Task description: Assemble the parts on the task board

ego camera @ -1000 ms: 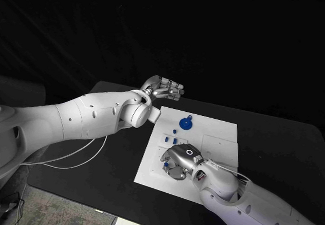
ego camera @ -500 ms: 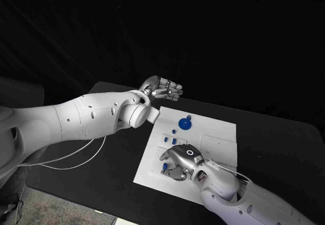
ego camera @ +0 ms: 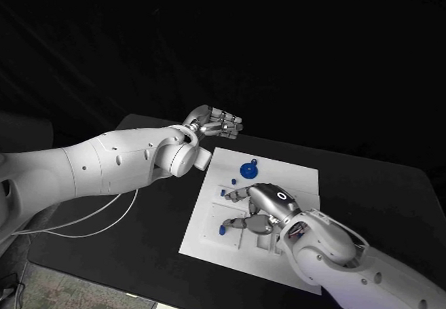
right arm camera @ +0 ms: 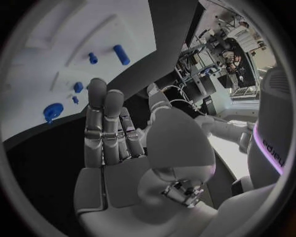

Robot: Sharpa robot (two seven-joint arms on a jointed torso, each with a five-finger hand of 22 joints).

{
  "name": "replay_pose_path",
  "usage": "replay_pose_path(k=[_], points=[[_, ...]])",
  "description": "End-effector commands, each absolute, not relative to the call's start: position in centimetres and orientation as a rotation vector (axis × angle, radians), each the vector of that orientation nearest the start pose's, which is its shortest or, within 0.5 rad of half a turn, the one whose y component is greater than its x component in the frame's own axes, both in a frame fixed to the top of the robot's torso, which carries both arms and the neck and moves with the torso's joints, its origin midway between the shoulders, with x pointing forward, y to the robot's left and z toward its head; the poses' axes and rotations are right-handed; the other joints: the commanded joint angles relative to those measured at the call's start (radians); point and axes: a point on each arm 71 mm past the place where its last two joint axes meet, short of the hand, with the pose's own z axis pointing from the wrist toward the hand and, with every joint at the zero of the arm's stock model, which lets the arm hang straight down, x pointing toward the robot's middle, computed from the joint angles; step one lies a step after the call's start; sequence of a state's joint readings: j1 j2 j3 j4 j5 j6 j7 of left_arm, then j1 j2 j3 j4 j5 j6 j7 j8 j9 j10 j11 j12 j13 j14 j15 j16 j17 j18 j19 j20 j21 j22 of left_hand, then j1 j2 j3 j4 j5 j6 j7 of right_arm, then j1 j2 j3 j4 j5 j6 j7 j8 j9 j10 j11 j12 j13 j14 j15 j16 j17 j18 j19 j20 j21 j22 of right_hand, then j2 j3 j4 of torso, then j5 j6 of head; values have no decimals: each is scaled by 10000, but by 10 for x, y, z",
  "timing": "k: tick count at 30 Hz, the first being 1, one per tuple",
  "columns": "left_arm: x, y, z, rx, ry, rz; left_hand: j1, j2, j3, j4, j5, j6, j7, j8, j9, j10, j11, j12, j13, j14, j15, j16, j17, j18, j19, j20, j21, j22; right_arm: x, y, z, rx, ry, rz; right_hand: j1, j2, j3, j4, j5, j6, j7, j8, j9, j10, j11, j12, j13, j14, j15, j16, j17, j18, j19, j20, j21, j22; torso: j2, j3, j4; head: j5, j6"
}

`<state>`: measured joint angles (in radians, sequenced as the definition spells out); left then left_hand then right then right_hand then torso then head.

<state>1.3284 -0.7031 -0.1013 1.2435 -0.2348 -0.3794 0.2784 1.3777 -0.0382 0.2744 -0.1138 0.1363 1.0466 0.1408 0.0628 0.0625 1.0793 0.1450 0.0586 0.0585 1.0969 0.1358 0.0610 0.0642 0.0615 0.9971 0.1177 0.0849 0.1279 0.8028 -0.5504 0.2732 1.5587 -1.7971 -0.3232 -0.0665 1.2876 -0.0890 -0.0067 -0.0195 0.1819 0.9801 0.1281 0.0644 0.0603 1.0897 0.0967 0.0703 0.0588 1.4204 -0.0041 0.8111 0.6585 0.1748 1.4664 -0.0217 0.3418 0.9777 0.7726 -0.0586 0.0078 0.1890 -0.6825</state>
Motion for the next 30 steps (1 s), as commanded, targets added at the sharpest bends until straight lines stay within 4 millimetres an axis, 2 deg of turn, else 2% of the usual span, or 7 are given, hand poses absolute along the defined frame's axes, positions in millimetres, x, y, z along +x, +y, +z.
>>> replay_pose_path(k=[1, 8, 12, 14, 16, 24, 30], points=[[554, 225, -148, -8548, 14294, -12521, -23, 86, -32, 16, 43, 8, 39, 2, 1, -83, 6, -10, -9, -10, 25, 2, -9, 73, 15, 43, -1, -16, 427, -74, -217, -1107, 15289, 10811, 247, 782, 549, -627, -92, 381, 52, -15, 29, 868, -209, 216, 21, -12, -229, 20, -14, 22, 378, -201, 39, -29, -27, 9, -18, -180, 27], [552, 232, -152, -8511, 14234, -12657, -64, 93, -79, 44, 44, 22, 28, 4, 2, -24, -15, -10, -9, 55, 5, 4, -6, 67, 26, 38, -9, -32, 445, -137, -209, 691, 16451, 10205, -319, 741, 2265, -1588, -593, 1428, -354, -7, 137, 2740, -980, 1696, 852, 71, -713, -13, 122, -360, 387, -671, 215, 42, -132, 63, -134, -709, 12], [550, 237, -157, -8561, 14258, -12695, -72, 108, -86, 52, 47, 27, 25, 3, 2, -3, -23, -10, -9, 100, -10, 7, -3, 61, 48, 27, -6, -38, 454, -180, -219, 2291, 18422, 9100, -904, 688, 1900, -1517, -425, 1515, -389, -15, 234, 734, -1237, 7107, 6231, 218, -864, 194, 608, -560, 387, -887, 714, 236, -216, 123, -214, -1106, -27], [549, 238, -159, -8591, 14290, -12711, -72, 108, -86, 52, 47, 27, 25, 3, 2, -3, -23, -10, -9, 100, -10, 7, -3, 61, 48, 27, -6, -38, 455, -193, -224, 2742, 19152, 8600, -1107, 859, 1761, -1212, -388, 1480, -499, -1, 338, 786, -1186, 7785, 7132, 218, -845, 432, 899, -644, 416, -867, 1321, 567, -245, 144, -242, -1222, -54], [547, 239, -162, -8627, 14341, -12743, -91, 109, -100, 62, 43, 29, 24, 3, 2, 3, -24, -10, -9, 107, -11, 3, -5, 52, 54, 23, -10, -46, 455, -207, -228, 3237, 19823, 8032, -1416, 1156, 1846, -862, -1299, 1337, -499, -7, 365, 926, -1177, 8214, 7693, 189, -842, 697, 1202, -670, 444, -880, 1905, 890, -264, 162, -254, -1319, -67], [541, 240, -170, -8620, 14496, -13047, -158, 84, -185, 93, 33, -1, 12, 4, 3, 15, -53, -10, -9, 147, -23, 3, -2, 34, 71, 18, -24, -73, 449, -236, -242, 4693, 21795, 5913, -1699, 587, 2625, -402, -1321, 1231, -464, -4, 499, 1499, -1123, 9685, 9928, 135, -796, 1853, 2889, -713, 452, -852, 2981, 1623, -340, 227, -313, -1674, -183], [537, 240, -172, -8592, 14543, -13231, -159, 117, -315, 100, 32, -11, 9, 2, 1, 21, -53, -10, -9, 159, -25, 4, -2, 11, 102, 11, -52, -143, 442, -242, -251, 5307, 22937, 4712, -1943, 450, 2566, -118, -1293, 1113, -431, -5, 595, 1835, -1094, 10019, 10649, 200, -770, 2177, 3437, -733, 488, -822, 3846, 2176, -331, 189, -303, -1845, -258]])
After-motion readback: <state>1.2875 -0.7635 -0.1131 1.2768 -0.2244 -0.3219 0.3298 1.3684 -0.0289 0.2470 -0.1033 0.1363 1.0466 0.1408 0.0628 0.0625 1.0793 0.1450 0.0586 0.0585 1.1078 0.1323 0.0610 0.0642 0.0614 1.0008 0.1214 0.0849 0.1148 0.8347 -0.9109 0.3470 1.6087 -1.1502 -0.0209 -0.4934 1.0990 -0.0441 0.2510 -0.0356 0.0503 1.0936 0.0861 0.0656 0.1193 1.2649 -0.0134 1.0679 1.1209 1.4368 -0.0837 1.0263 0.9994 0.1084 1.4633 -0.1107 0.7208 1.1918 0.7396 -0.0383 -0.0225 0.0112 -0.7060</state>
